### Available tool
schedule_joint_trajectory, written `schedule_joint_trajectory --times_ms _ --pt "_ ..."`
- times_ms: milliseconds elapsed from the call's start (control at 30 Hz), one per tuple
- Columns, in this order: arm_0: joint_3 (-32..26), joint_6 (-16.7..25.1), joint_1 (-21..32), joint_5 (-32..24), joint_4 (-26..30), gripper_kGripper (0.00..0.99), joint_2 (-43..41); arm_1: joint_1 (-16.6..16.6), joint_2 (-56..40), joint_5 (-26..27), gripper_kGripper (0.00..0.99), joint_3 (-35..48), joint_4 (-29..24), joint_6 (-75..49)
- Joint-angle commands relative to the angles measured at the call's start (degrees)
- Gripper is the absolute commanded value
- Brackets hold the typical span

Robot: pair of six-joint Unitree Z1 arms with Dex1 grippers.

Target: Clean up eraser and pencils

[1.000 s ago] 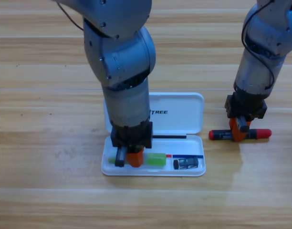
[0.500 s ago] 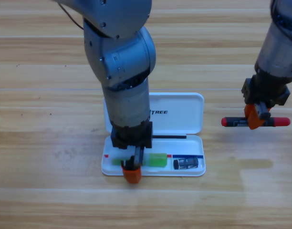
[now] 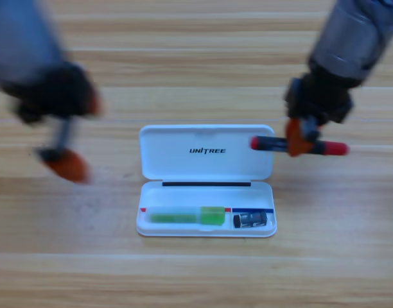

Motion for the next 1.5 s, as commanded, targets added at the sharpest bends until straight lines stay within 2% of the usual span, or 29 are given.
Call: schedule_joint_trajectory --times_ms 33,200,367,1000,1033,1067,1100,1133,1167,1267,1500 --pt "7.3 5.2 13.1 0.5 0.4 0.99 -7.8 6.7 13.2 0.4 0.0 -9.1 4.0 3.1" --pt "12.3 5.2 13.5 0.0 -1.8 0.989 -8.1 8.5 18.7 0.3 0.0 -16.4 5.6 4.5" --pt "14.5 4.4 13.5 -1.0 -3.0 0.989 -8.1 9.7 21.7 0.3 0.0 -19.7 5.9 5.1" --pt "18.3 4.4 13.5 -1.2 -6.3 0.989 -7.0 9.2 24.4 -0.7 0.0 -20.9 5.9 5.6" --pt "18.3 4.4 13.5 -1.2 -6.3 0.989 -7.0 9.2 24.4 -0.7 0.061 -20.9 5.9 5.7" --pt "18.3 4.4 13.5 -1.2 -6.4 0.989 -6.9 9.2 24.4 -0.7 0.336 -21.0 5.9 5.7" --pt "18.4 4.3 13.5 -1.2 -6.4 0.989 -6.8 9.2 24.4 -0.8 0.67 -21.1 5.9 5.9" --pt "18.4 4.2 13.5 -1.2 -6.5 0.989 -6.7 9.2 24.1 -0.8 0.887 -21.1 5.9 5.9" --pt "18.4 4.2 13.5 -1.2 -6.5 0.989 -6.6 9.2 23.7 -0.7 0.928 -21.2 5.8 5.9" --pt "18.7 4.0 13.5 -1.3 -6.6 0.989 -6.5 9.2 22.5 -0.3 0.954 -21.5 5.8 5.9" --pt "18.7 3.4 13.5 -1.5 -7.0 0.99 -6.5 9.2 18.8 0.8 0.957 -20.3 5.8 6.2"
